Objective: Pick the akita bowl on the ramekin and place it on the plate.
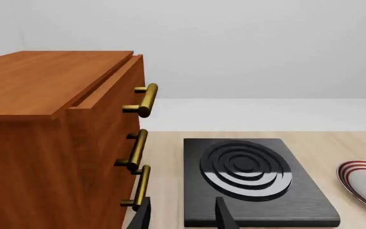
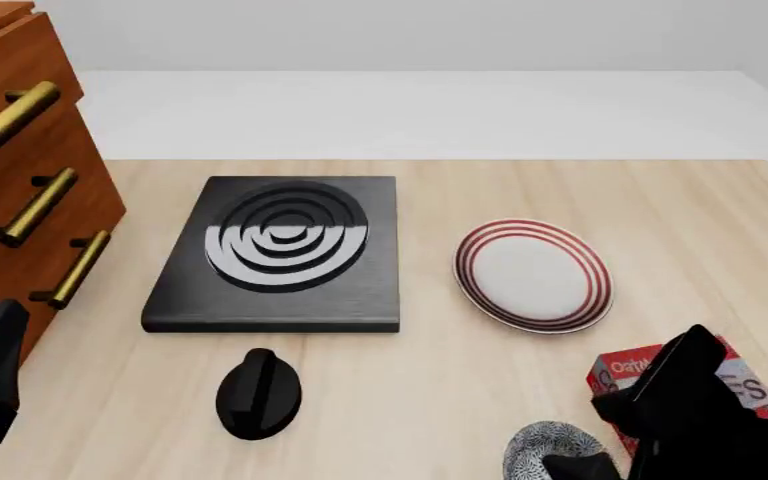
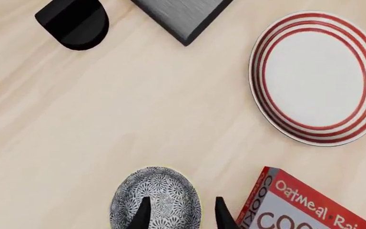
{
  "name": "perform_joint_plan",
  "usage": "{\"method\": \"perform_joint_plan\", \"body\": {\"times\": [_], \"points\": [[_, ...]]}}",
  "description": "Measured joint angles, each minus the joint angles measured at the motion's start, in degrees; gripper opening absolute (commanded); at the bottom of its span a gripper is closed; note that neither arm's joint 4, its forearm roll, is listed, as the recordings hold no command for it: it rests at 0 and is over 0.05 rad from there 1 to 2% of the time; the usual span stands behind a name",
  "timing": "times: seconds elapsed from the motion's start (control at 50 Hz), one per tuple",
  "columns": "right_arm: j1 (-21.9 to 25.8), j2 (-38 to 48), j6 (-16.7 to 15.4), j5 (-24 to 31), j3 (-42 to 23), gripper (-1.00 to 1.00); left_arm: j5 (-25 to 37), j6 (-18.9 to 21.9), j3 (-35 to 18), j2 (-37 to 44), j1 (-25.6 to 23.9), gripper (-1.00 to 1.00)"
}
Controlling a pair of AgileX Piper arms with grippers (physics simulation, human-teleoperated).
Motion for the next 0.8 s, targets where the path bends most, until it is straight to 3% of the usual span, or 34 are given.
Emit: {"method": "perform_joint_plan", "body": {"times": [0.8], "points": [[0.06, 6.99, 0.49, -9.41, 5.28, 1.0, 0.0, 0.0, 0.0, 0.0, 0.0, 1.0]]}}
